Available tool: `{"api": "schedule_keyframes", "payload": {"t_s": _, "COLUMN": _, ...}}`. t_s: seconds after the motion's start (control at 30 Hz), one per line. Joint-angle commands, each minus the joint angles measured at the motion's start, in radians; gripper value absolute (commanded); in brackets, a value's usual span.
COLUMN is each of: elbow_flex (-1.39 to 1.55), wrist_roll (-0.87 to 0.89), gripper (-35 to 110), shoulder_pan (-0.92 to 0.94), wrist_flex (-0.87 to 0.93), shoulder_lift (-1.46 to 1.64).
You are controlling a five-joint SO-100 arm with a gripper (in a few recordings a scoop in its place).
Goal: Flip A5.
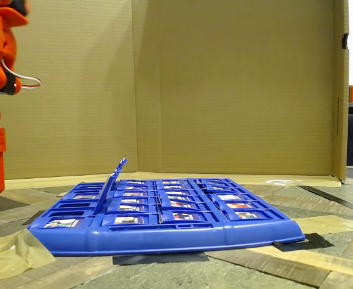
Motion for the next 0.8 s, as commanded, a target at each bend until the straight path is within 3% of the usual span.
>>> {"api": "schedule_keyframes", "payload": {"t_s": 0.0, "elbow_flex": 0.005, "wrist_roll": 0.006, "gripper": 0, "shoulder_pan": -0.017, "wrist_flex": -0.017, "shoulder_lift": 0.060}}
{"api": "schedule_keyframes", "payload": {"t_s": 0.33, "elbow_flex": 0.012, "wrist_roll": 0.035, "gripper": 1, "shoulder_pan": -0.028, "wrist_flex": -0.153, "shoulder_lift": 0.158}}
{"api": "schedule_keyframes", "payload": {"t_s": 0.77, "elbow_flex": 0.009, "wrist_roll": 0.049, "gripper": 0, "shoulder_pan": 0.041, "wrist_flex": -0.156, "shoulder_lift": 0.187}}
